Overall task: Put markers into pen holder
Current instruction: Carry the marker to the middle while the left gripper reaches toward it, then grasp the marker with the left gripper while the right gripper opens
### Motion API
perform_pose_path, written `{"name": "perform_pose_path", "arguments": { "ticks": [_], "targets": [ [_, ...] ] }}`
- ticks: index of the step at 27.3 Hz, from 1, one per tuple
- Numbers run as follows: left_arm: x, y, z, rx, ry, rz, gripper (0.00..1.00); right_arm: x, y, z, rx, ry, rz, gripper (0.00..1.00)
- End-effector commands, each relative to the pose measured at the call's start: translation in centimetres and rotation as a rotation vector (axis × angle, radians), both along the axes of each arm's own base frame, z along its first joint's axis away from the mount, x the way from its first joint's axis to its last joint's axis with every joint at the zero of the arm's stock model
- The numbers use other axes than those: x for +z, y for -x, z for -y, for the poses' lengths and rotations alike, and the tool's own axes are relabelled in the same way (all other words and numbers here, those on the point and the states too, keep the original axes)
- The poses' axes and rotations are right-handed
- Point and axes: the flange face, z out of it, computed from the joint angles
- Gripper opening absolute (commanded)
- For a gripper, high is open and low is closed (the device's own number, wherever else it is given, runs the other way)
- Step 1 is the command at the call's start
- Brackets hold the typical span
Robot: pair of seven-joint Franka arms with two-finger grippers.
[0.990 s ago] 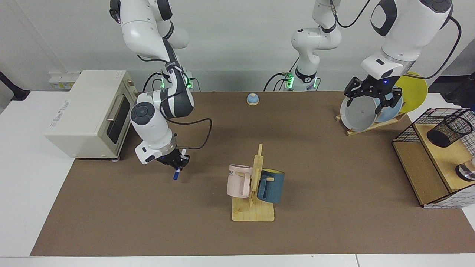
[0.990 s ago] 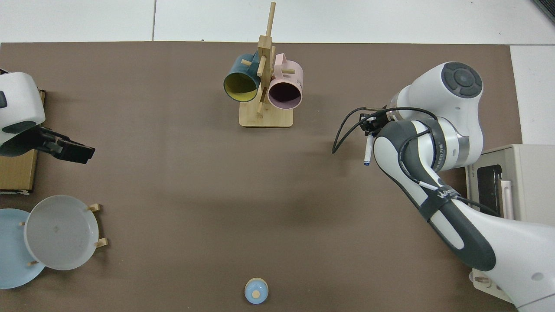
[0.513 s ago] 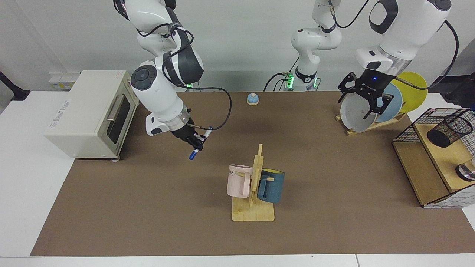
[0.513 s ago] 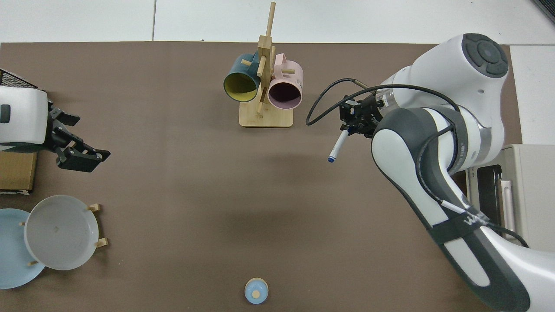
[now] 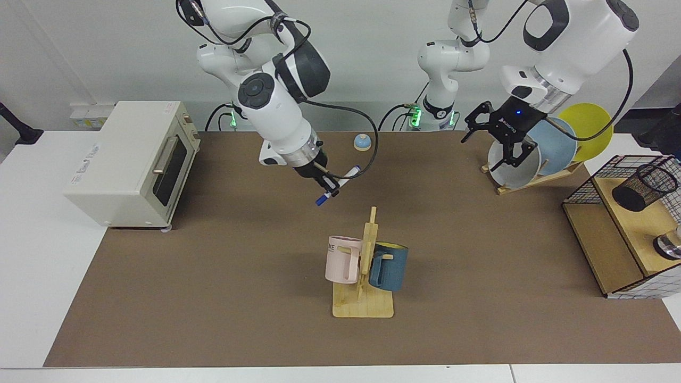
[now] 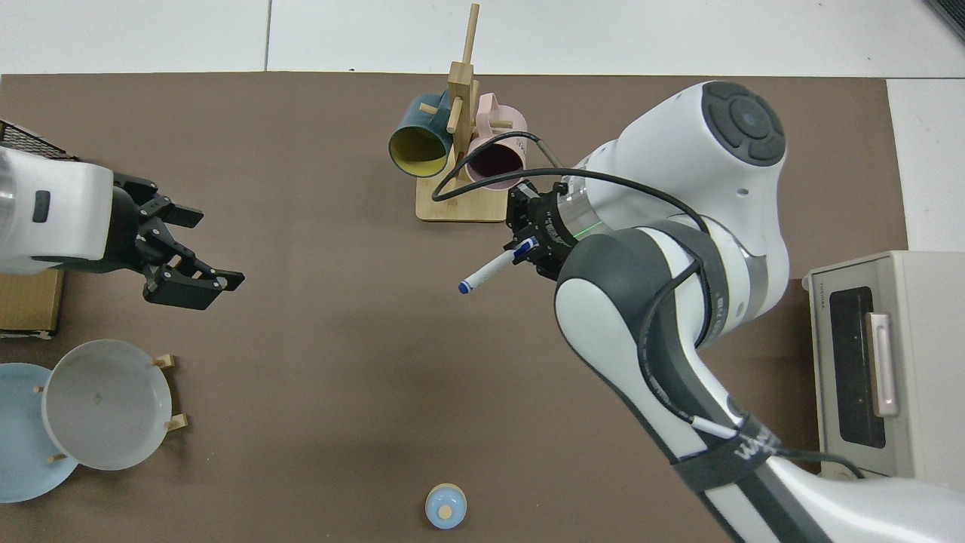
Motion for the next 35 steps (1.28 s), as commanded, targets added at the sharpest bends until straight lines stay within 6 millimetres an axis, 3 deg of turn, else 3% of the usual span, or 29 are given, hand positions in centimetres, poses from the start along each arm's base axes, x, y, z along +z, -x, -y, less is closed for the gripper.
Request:
{"name": "perform_pose_path", "arguments": {
  "ticks": [1, 5, 12, 21, 29, 35],
  "targets": [
    [-0.2, 1.7, 2.9, -0.076, 0.032, -0.002, 1.0, 1.7, 1.3, -3.8, -0.11, -0.078, -0.021, 0.0],
    [-0.5, 2.6, 5.2, -0.115, 0.036, -0.009, 1.0, 3.0, 3.8, -8.1, -0.15, -0.145, -0.041, 0.0],
    [-1.0, 4.6, 7.4, -0.133, 0.074, -0.005, 1.0, 3.8, 5.1, -10.4, -0.227, -0.17, -0.064, 0.0],
    [-2.6, 6.5, 10.1, -0.168, 0.07, -0.008, 0.99, 3.9, 5.9, -10.7, -0.239, -0.166, -0.073, 0.0],
    [-2.7, 6.5, 10.4, -0.164, 0.071, 0.0, 0.79, 3.7, 7.1, -11.3, -0.22, -0.16, -0.076, 0.0],
    [-2.7, 6.7, 11.1, -0.174, 0.068, 0.001, 0.58, 3.6, 7.3, -11.3, -0.213, -0.157, -0.078, 0.0]
  ]
}}
